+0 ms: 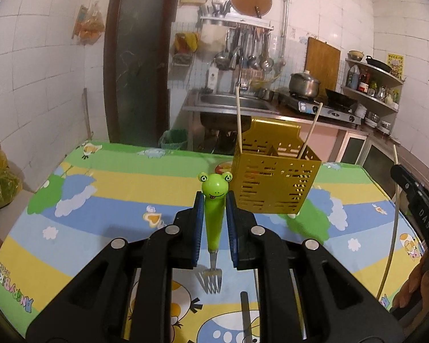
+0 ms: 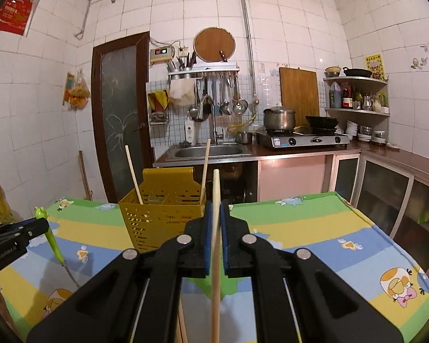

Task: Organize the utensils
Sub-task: 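Carry the chopstick and fork to the yellow holder and release both inside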

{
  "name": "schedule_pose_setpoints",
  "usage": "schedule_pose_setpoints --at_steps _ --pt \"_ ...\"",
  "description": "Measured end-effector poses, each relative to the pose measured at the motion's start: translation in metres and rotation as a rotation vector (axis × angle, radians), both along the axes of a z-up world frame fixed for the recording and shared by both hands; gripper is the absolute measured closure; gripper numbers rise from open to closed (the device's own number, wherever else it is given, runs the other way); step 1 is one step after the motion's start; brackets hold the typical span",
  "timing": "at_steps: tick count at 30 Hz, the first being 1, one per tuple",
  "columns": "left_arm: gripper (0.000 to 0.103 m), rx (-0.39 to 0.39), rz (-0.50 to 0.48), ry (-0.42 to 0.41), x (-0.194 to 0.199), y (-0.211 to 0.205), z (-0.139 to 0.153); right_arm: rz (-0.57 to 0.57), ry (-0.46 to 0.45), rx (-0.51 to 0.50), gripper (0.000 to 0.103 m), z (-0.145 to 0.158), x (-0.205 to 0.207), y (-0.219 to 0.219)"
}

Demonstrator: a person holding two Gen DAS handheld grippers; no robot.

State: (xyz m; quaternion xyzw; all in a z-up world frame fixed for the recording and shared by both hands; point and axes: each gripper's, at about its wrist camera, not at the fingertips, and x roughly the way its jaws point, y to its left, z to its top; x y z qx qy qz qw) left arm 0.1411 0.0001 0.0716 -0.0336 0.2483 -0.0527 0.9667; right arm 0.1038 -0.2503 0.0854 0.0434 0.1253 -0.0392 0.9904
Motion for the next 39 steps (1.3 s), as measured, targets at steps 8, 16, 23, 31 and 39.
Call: schedule_pose_setpoints --at_steps 8,16,23,31,39 --pt "0.089 -0.004 -0.008 -0.035 0.002 -0.004 0.007 0.016 -0.03 0.038 0.097 -0.001 0.004 -0.01" --pt "0.089 0.004 -0.023 -0.055 0.014 -0.012 0.019 0.017 0.004 0.055 0.097 -0.005 0.019 -0.018" --pt "0.089 -0.004 -0.031 -0.057 0.028 -0.018 0.024 0.012 0.028 0.068 0.097 -0.011 0.034 -0.026" --pt "0.089 -0.014 -0.066 -0.112 0.054 -0.029 0.063 0.037 -0.067 0.068 0.097 0.03 0.056 -0.027" --pt "0.089 -0.01 -0.084 -0.235 0.107 -0.052 0.132 0.054 -0.242 0.059 0.097 0.11 0.114 -0.008"
